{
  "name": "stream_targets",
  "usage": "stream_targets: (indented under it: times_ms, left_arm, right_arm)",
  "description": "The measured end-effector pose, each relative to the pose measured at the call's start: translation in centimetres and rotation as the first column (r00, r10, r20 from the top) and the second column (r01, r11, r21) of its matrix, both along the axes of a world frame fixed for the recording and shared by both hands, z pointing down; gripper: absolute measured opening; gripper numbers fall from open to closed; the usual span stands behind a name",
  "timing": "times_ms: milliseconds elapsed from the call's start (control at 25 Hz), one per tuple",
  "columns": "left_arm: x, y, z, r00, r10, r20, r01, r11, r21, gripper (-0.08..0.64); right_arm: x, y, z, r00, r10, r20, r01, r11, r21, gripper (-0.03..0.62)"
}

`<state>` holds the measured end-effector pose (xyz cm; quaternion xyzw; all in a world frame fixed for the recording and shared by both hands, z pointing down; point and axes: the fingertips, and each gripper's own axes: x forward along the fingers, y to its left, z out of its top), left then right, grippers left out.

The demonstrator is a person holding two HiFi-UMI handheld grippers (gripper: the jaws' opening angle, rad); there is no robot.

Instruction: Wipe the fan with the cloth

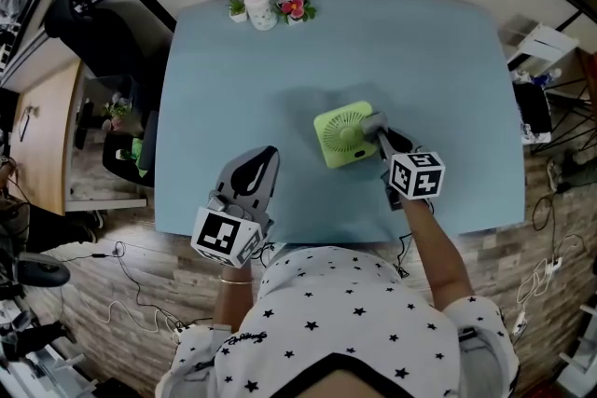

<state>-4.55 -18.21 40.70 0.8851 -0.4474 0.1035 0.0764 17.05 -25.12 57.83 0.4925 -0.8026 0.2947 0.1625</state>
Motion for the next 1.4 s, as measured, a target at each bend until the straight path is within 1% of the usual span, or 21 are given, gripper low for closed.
stream_targets:
  times_ms: [160, 240, 320, 440, 560, 640, 840, 1040, 1200, 1400]
  left_arm:
    - [-0.2, 0.1, 0.1, 1.000, -0.003, -0.002, 0.003, 1.000, -0.001, 0.034]
    - [-0.3, 0.2, 0.2, 1.000, -0.004, -0.006, 0.004, 1.000, -0.004, 0.034]
    - [-0.3, 0.2, 0.3, 1.000, -0.003, -0.010, 0.003, 1.000, -0.005, 0.034]
    - [-0.1, 0.3, 0.4, 1.000, 0.002, -0.015, -0.002, 1.000, -0.007, 0.034]
    - [0.1, 0.5, 0.5, 1.000, 0.006, -0.019, -0.006, 1.000, -0.008, 0.034]
    - [-0.1, 0.7, 0.5, 1.000, 0.001, -0.019, -0.001, 1.000, -0.007, 0.034]
    - [-1.4, 1.3, 0.4, 1.000, -0.029, -0.011, 0.029, 1.000, -0.009, 0.034]
    - [-2.9, 2.1, 0.8, 0.998, -0.064, -0.007, 0.064, 0.998, -0.026, 0.034]
    - [-3.3, 2.5, 1.3, 0.997, -0.071, -0.005, 0.070, 0.997, -0.031, 0.034]
    - [-3.1, 2.1, 0.8, 0.998, -0.060, -0.009, 0.060, 0.998, -0.027, 0.034]
  right_arm:
    - [0.0, 0.1, -0.2, 1.000, 0.003, -0.002, -0.003, 1.000, 0.003, 0.028]
    - [-0.2, 0.5, -0.7, 1.000, -0.003, 0.011, 0.003, 1.000, 0.012, 0.028]
    - [-0.9, 1.3, -1.7, 0.999, -0.028, 0.036, 0.027, 0.999, 0.031, 0.028]
    - [-3.2, 2.8, -3.4, 0.992, -0.106, 0.064, 0.102, 0.993, 0.064, 0.028]
    - [-6.6, 4.3, -4.2, 0.975, -0.211, 0.068, 0.204, 0.975, 0.089, 0.028]
    - [-8.7, 5.0, -4.1, 0.962, -0.265, 0.065, 0.258, 0.961, 0.095, 0.028]
    - [-12.3, 5.7, -2.6, 0.941, -0.334, 0.052, 0.331, 0.941, 0.069, 0.028]
    - [-13.3, 6.0, -0.4, 0.935, -0.353, 0.014, 0.353, 0.935, 0.029, 0.028]
    - [-12.7, 6.1, 1.1, 0.939, -0.343, -0.015, 0.343, 0.939, 0.002, 0.028]
    - [-11.7, 5.9, 1.5, 0.945, -0.324, -0.038, 0.324, 0.946, -0.015, 0.028]
